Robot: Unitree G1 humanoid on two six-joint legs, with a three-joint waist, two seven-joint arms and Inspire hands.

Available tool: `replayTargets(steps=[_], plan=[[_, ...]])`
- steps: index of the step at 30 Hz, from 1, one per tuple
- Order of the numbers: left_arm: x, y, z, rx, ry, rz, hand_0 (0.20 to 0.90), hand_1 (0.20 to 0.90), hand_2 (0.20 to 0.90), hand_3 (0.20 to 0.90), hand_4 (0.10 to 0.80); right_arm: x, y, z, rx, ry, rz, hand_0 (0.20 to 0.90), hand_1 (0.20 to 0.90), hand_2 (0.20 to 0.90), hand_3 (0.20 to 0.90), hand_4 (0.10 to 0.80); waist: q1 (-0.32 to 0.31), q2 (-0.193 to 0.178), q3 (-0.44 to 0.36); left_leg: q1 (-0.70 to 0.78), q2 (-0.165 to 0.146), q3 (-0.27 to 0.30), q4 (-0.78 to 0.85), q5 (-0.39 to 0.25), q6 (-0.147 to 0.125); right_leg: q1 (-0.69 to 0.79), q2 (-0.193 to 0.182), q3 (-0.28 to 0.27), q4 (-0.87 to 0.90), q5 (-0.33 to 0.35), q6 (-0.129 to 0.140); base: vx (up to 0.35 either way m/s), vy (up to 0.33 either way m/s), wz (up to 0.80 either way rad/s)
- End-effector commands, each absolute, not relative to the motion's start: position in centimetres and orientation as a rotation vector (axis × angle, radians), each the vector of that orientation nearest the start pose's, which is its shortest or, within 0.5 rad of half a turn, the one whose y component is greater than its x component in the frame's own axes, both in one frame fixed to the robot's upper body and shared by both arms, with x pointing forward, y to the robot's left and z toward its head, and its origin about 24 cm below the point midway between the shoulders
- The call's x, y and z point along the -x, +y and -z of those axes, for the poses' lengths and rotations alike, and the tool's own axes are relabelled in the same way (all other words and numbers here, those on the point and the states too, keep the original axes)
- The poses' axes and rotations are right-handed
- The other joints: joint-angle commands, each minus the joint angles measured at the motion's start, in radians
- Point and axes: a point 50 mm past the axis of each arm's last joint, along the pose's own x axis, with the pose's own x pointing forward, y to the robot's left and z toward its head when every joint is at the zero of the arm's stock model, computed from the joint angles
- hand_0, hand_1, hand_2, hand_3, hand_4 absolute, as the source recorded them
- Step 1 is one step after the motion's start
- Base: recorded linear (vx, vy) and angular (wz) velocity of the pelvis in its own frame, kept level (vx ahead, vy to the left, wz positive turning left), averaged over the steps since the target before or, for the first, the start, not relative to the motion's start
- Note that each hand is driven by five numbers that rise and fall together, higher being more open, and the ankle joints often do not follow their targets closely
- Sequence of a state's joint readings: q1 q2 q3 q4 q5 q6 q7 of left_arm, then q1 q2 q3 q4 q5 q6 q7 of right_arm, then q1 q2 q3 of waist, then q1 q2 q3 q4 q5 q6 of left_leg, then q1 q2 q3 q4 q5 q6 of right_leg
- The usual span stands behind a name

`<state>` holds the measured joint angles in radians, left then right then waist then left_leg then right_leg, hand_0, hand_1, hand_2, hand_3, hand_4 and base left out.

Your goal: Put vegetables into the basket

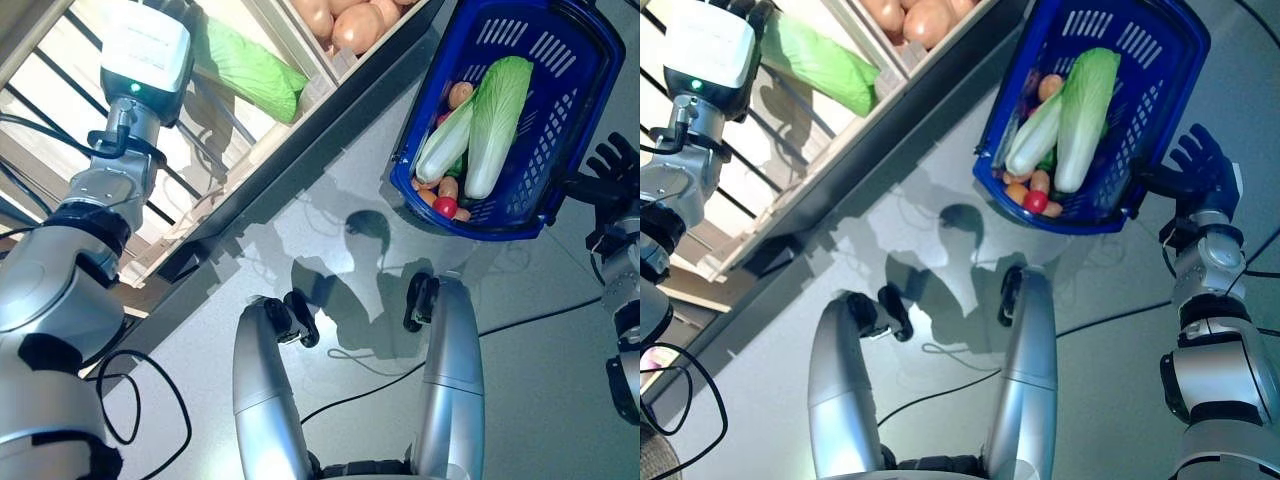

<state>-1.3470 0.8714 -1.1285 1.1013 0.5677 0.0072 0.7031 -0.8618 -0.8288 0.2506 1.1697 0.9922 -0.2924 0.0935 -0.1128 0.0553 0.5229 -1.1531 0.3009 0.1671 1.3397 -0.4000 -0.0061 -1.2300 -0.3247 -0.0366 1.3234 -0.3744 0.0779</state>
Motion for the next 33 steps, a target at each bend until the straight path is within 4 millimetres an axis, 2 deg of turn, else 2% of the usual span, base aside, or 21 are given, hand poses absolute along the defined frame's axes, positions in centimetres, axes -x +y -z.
replayTargets(steps=[1,7,12,17,22,23,24,25,27,33], plan=[[-37.6,25.8,-35.8,-1.985,-0.844,-0.797,0.900,0.900,0.900,0.900,0.800,-34.0,-37.8,-20.1,-0.131,-0.346,0.422,0.900,0.900,0.900,0.900,0.800,-0.031,-0.017,-0.003,-0.010,0.057,-0.087,-0.030,-0.043,-0.130,0.055,-0.085,0.047,-0.157,0.136,0.068,-0.025,-0.003,-0.04],[-38.0,23.1,-35.7,-1.993,-1.007,-0.641,0.900,0.900,0.900,0.900,0.800,-33.8,-37.8,-19.5,-0.137,-0.345,0.411,0.900,0.900,0.900,0.900,0.800,-0.041,-0.016,-0.003,-0.023,0.068,-0.088,-0.015,-0.044,-0.124,0.044,-0.084,0.052,-0.147,0.138,0.068,-0.022,-0.014,-0.05],[-38.3,21.9,-35.2,-2.007,-1.037,-0.512,0.900,0.900,0.900,0.900,0.800,-33.7,-38.0,-19.5,-0.146,-0.351,0.419,0.900,0.900,0.900,0.900,0.800,-0.043,-0.019,-0.003,-0.027,0.075,-0.091,-0.004,-0.047,-0.123,0.044,-0.083,0.052,-0.141,0.138,0.069,-0.021,-0.040,-0.01],[-39.2,21.5,-33.7,-2.028,-0.860,-0.315,0.900,0.900,0.900,0.900,0.800,-33.6,-38.3,-19.9,-0.154,-0.357,0.431,0.900,0.900,0.900,0.900,0.800,-0.047,-0.019,-0.003,-0.021,0.081,-0.089,-0.003,-0.044,-0.120,0.050,-0.078,0.052,-0.138,0.140,0.073,-0.006,-0.030,0.00],[-39.9,23.5,-33.3,-2.037,-0.566,-0.376,0.900,0.900,0.900,0.900,0.800,-33.5,-38.7,-20.0,-0.179,-0.361,0.444,0.900,0.900,0.900,0.900,0.800,-0.051,-0.019,-0.003,-0.028,0.086,-0.087,-0.007,-0.035,-0.118,0.043,-0.073,0.054,-0.140,0.142,0.075,0.000,0.000,0.00],[-39.9,23.6,-33.3,-2.038,-0.556,-0.376,0.900,0.900,0.900,0.900,0.800,-33.5,-38.7,-20.0,-0.180,-0.361,0.444,0.900,0.900,0.900,0.900,0.800,-0.051,-0.019,-0.003,-0.029,0.086,-0.087,-0.008,-0.035,-0.117,0.042,-0.073,0.054,-0.140,0.142,0.074,0.000,0.000,0.00],[-40.0,24.4,-33.1,-2.021,-0.461,-0.398,0.474,0.474,0.474,0.474,0.516,-33.4,-38.7,-19.9,-0.189,-0.361,0.447,0.900,0.900,0.900,0.900,0.800,-0.051,-0.020,-0.003,-0.031,0.086,-0.087,-0.009,-0.033,-0.117,0.040,-0.073,0.053,-0.141,0.142,0.074,0.000,0.000,0.00],[-40.0,25.0,-32.9,-1.991,-0.396,-0.406,0.300,0.300,0.300,0.300,0.400,-33.4,-38.7,-19.8,-0.194,-0.360,0.450,0.900,0.900,0.900,0.900,0.800,-0.051,-0.020,-0.003,-0.030,0.086,-0.086,-0.012,-0.031,-0.116,0.040,-0.072,0.052,-0.142,0.143,0.073,0.000,0.000,0.00],[-40.1,25.9,-32.4,-1.889,-0.309,-0.400,0.300,0.300,0.300,0.300,0.400,-33.4,-38.7,-19.6,-0.200,-0.358,0.455,0.900,0.900,0.900,0.900,0.800,-0.051,-0.020,-0.003,-0.021,0.085,-0.081,-0.027,-0.025,-0.115,0.045,-0.072,0.047,-0.151,0.144,0.072,0.000,0.000,0.00],[-40.0,26.7,-32.0,-1.873,-0.257,-0.436,0.300,0.300,0.300,0.300,0.400,-33.2,-38.9,-19.7,-0.244,-0.373,0.466,0.900,0.900,0.900,0.900,0.800,-0.052,-0.022,-0.003,0.019,0.084,-0.068,-0.062,-0.015,-0.114,0.083,-0.072,0.035,-0.186,0.150,0.068,-0.014,0.000,-0.04]])
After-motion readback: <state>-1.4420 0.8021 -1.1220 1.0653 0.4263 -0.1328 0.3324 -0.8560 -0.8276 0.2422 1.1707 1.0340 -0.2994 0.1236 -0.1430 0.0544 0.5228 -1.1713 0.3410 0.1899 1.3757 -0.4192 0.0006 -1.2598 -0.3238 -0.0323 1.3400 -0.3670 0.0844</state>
